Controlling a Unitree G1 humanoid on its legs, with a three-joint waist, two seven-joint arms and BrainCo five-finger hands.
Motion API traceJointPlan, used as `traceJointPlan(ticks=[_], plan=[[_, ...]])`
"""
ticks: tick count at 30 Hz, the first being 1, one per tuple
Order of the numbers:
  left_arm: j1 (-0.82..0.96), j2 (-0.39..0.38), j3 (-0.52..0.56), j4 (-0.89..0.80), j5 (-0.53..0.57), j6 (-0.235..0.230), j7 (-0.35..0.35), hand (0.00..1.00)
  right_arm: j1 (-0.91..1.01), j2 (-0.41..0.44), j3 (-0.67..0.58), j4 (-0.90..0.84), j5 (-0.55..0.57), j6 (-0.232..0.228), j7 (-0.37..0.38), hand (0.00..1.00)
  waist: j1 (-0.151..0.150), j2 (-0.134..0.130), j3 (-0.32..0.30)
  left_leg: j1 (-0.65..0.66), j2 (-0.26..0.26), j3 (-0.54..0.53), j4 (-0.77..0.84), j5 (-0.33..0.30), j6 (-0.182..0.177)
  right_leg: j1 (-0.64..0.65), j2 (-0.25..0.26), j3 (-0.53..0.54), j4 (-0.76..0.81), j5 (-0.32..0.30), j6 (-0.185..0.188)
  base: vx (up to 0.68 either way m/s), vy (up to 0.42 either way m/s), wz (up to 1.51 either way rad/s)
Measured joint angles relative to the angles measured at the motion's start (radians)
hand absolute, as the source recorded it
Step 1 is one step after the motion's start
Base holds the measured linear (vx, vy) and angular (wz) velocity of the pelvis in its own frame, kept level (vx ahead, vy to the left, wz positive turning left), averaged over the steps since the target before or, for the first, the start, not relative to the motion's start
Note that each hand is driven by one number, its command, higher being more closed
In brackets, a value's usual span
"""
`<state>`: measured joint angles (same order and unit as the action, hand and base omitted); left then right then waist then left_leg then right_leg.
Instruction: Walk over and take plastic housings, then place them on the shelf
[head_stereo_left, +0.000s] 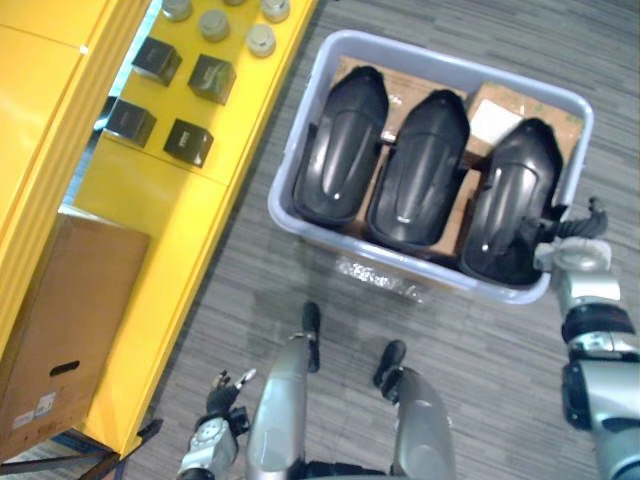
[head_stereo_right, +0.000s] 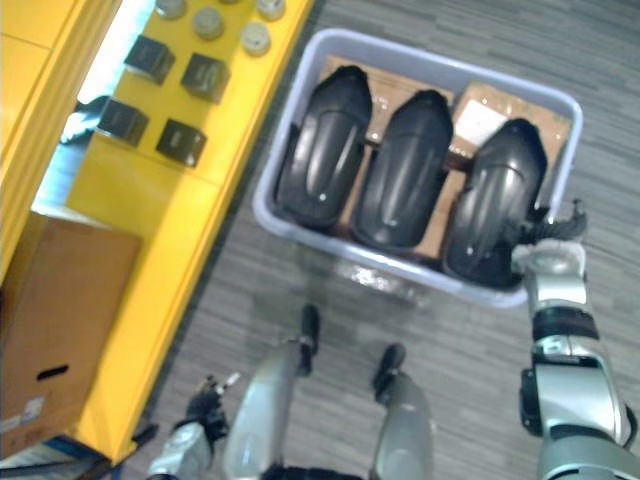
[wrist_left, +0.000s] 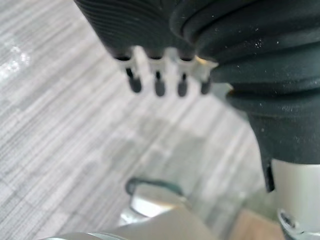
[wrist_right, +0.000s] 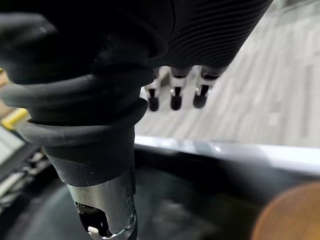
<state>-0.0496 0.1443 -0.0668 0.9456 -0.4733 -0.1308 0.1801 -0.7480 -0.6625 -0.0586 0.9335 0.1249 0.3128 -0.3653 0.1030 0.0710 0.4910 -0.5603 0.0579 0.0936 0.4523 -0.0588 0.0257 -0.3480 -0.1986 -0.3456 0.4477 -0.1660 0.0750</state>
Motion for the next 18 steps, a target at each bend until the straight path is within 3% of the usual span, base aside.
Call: traceJointPlan(ticks=[2, 3, 7, 13, 18], plan=[[0.000, 0.000, -0.009, 0.001, -0.001, 0.000, 0.000, 0.00, -0.001, 0.000, 0.000, 0.020, 0.000, 0.021, 0.005, 0.00, 0.001, 0.004, -0.002, -0.002, 0.000, -0.001, 0.000, 0.000, 0.000, 0.000, 0.000, -0.001, -0.001, 0.000, 0.000, 0.00, 0.000, 0.00], [0.000, 0.001, -0.020, 0.001, -0.001, 0.000, 0.000, 0.00, -0.001, 0.000, 0.001, 0.033, 0.000, 0.032, 0.019, 1.00, 0.002, 0.008, -0.004, -0.003, 0.000, -0.002, -0.001, 0.000, 0.000, 0.000, 0.000, -0.002, -0.001, 0.000, 0.000, 0.00, -0.007, 0.04], [0.000, -0.004, -0.034, 0.014, -0.003, 0.000, 0.000, 0.00, -0.009, -0.012, 0.000, 0.062, -0.015, 0.049, 0.079, 1.00, 0.004, 0.031, -0.018, -0.010, -0.001, -0.005, 0.000, 0.000, 0.000, -0.003, 0.000, -0.006, -0.003, 0.000, 0.000, 0.00, -0.001, 0.01], [-0.001, -0.005, -0.045, 0.019, -0.032, 0.002, 0.000, 0.00, -0.016, -0.053, 0.000, 0.114, -0.142, 0.056, 0.118, 1.00, 0.015, 0.038, -0.022, -0.013, -0.005, -0.007, -0.007, 0.002, -0.001, -0.013, -0.006, -0.008, 0.005, -0.007, -0.001, -0.01, -0.005, 0.01], [-0.001, -0.005, -0.056, 0.019, -0.038, 0.002, -0.001, 0.00, -0.017, -0.063, 0.000, 0.133, -0.150, 0.056, 0.123, 1.00, 0.020, 0.039, -0.023, -0.015, -0.010, -0.014, -0.009, 0.007, -0.003, -0.018, -0.012, -0.012, 0.018, -0.017, -0.001, -0.01, -0.018, 0.06]])
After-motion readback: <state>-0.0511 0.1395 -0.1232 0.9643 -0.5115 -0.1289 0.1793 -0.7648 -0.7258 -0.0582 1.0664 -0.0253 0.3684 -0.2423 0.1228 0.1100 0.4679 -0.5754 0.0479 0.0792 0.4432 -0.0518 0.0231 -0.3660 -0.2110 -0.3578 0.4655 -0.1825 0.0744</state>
